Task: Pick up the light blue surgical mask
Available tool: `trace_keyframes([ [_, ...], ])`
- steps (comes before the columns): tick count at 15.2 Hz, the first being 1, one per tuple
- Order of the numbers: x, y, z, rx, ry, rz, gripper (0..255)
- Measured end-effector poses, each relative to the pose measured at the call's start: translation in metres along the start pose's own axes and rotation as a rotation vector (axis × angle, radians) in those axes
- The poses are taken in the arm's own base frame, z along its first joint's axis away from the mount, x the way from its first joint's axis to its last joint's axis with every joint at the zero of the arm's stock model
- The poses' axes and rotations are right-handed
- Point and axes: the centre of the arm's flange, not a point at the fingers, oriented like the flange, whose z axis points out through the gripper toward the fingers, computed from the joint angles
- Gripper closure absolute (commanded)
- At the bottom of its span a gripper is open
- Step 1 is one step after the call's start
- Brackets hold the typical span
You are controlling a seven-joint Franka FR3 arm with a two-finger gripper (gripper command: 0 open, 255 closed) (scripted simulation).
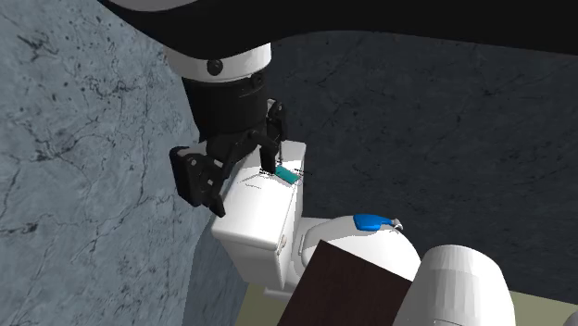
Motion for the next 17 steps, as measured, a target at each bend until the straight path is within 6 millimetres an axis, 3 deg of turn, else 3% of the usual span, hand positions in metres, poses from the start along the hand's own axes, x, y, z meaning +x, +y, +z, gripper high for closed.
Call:
trace_keyframes([
  [3, 0.002, 0.007, 0.011, -0.005, 0.009, -0.009, 0],
  [17, 0.033, 0.118, 0.145, -0.067, 0.119, -0.112, 0],
])
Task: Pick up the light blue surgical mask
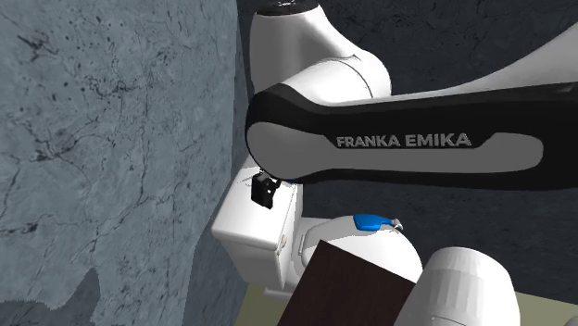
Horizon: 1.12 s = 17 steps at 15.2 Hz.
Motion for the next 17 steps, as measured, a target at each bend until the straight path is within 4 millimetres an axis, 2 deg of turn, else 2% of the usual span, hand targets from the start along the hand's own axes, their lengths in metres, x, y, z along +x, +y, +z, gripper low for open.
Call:
trace_keyframes([
  [8, 0.014, 0.062, 0.078, -0.036, 0.066, -0.061, 0],
  [17, 0.04, 0.132, 0.161, -0.072, 0.139, -0.132, 0],
])
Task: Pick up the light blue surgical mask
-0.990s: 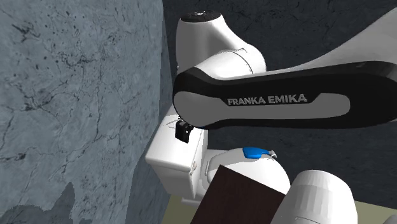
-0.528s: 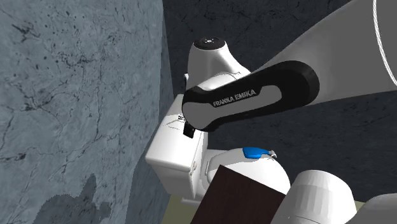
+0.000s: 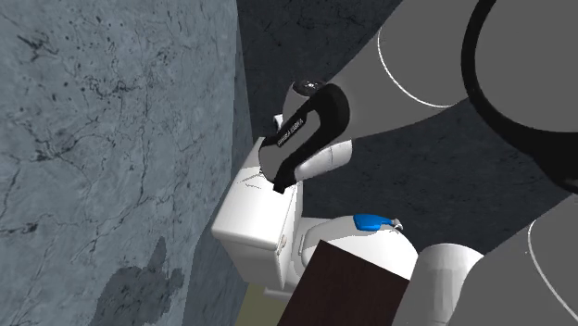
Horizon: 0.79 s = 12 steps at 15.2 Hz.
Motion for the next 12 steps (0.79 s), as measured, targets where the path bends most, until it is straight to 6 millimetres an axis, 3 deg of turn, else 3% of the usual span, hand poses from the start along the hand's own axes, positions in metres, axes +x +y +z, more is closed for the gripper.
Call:
trace_keyframes([
  [6, 0.012, 0.051, 0.056, -0.036, 0.049, -0.049, 0],
  [12, 0.022, 0.089, 0.113, -0.063, 0.098, -0.091, 0],
])
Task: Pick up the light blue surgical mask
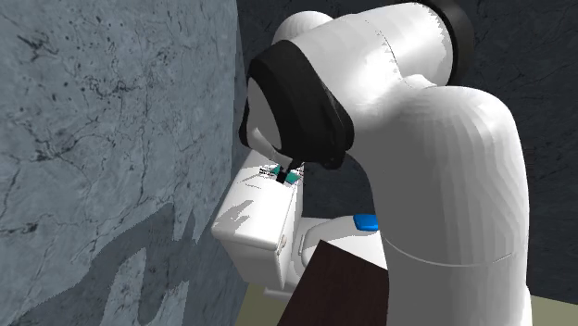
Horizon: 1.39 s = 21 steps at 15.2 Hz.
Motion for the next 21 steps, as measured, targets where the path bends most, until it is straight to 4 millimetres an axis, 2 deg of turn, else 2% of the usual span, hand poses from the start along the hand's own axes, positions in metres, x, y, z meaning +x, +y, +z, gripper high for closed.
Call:
trace_keyframes([
  [2, 0.009, 0.017, 0.019, -0.009, 0.017, -0.016, 0],
  [5, 0.006, 0.042, 0.045, -0.02, 0.039, -0.034, 0],
  [13, -0.002, 0.037, 0.088, -0.022, 0.045, -0.039, 0],
  [14, -0.003, 0.036, 0.089, -0.022, 0.045, -0.039, 255],
  [21, -0.003, 0.036, 0.09, -0.022, 0.045, -0.039, 255],
])
